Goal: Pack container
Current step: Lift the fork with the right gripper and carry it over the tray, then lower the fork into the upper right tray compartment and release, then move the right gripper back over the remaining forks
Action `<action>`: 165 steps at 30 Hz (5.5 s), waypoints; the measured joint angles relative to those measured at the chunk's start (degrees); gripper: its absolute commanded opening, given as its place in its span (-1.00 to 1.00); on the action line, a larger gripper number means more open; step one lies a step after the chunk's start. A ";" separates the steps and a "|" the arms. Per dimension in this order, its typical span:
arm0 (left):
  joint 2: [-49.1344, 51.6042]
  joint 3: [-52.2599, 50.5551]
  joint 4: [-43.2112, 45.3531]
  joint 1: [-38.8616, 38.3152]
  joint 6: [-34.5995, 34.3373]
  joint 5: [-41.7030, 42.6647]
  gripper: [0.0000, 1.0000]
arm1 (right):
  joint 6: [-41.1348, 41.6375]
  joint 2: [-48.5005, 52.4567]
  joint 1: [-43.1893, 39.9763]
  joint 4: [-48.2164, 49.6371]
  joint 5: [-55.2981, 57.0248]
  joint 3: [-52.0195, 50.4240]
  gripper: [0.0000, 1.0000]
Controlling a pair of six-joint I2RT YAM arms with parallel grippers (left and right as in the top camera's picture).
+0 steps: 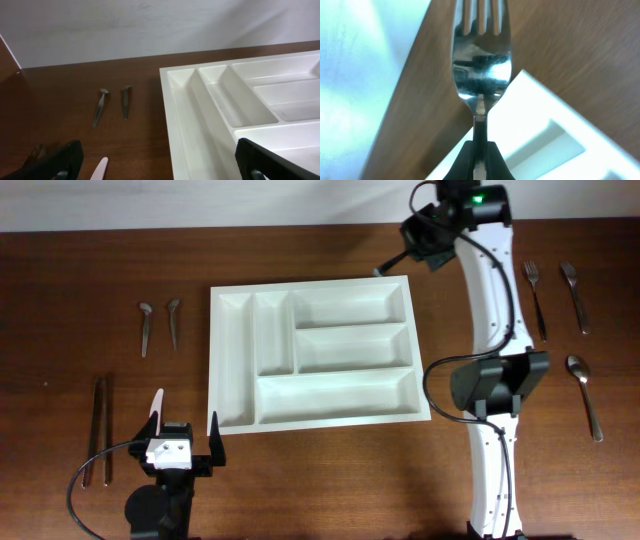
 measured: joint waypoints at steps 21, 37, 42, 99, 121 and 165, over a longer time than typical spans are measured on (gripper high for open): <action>0.00 0.00 0.00 0.00 0.00 0.02 0.99 | 27.78 -0.02 8.61 -7.02 10.86 -2.49 -0.92; 0.00 0.00 0.00 0.00 0.00 0.02 0.98 | 33.27 -0.02 16.26 1.92 14.53 -15.76 -0.93; 0.00 0.00 0.00 0.00 0.00 0.02 0.98 | 33.59 -0.02 16.48 7.74 14.84 -17.97 -0.92; 0.00 0.00 0.00 0.00 0.00 0.02 0.99 | -11.82 -0.13 9.49 14.95 17.86 3.56 0.97; 0.00 0.00 0.00 0.00 0.00 0.02 0.99 | -72.28 -3.45 -15.91 -17.81 12.04 17.03 0.97; 0.00 0.00 0.00 0.00 0.00 0.02 0.99 | -80.83 -2.73 -29.46 11.17 8.46 -17.70 0.97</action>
